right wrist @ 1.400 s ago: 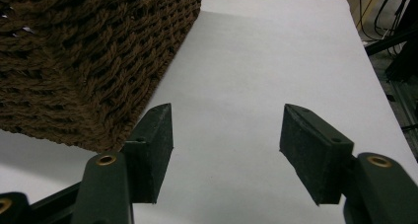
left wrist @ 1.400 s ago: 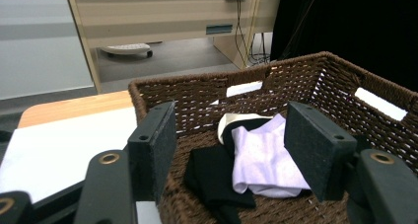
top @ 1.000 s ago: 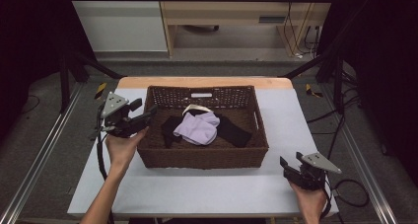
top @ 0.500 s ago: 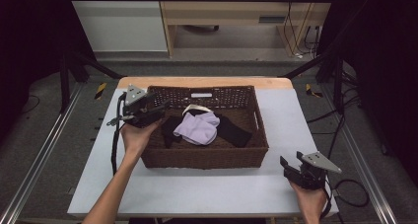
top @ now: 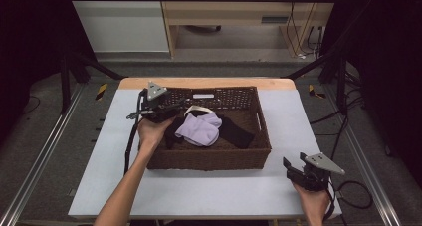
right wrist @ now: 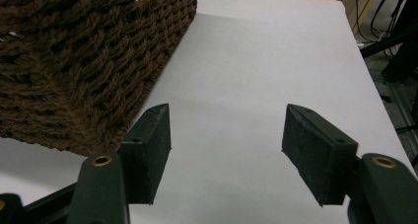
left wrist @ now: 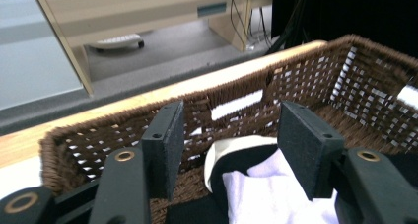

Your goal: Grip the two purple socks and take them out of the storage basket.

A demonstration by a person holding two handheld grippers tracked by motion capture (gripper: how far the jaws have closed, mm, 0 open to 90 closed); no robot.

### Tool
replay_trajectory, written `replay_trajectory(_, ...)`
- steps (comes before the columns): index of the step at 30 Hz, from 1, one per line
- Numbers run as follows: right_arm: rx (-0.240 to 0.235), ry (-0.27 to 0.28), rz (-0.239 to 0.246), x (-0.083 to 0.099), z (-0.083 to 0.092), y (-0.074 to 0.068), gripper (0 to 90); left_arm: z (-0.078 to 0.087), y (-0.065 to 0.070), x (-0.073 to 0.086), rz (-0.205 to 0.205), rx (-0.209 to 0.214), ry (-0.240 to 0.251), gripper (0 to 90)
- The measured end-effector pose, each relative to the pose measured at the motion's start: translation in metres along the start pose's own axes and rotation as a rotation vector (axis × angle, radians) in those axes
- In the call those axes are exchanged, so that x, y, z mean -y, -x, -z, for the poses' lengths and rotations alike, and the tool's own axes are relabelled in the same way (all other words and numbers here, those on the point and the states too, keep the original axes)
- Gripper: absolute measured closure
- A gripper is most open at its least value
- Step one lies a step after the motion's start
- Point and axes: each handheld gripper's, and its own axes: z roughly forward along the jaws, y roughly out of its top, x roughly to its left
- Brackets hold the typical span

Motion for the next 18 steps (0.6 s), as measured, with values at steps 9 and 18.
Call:
replay_trajectory(9,0.005,-0.005,-0.008,0.000,-0.001,0.001,34.8,-0.019,0.003,0.009,0.004,0.005,-0.070,43.3)
replay_trajectory(18,0.003,-0.011,-0.010,0.001,-0.002,0.001,34.5,-0.032,0.001,0.020,-0.008,0.007,-0.207,42.5)
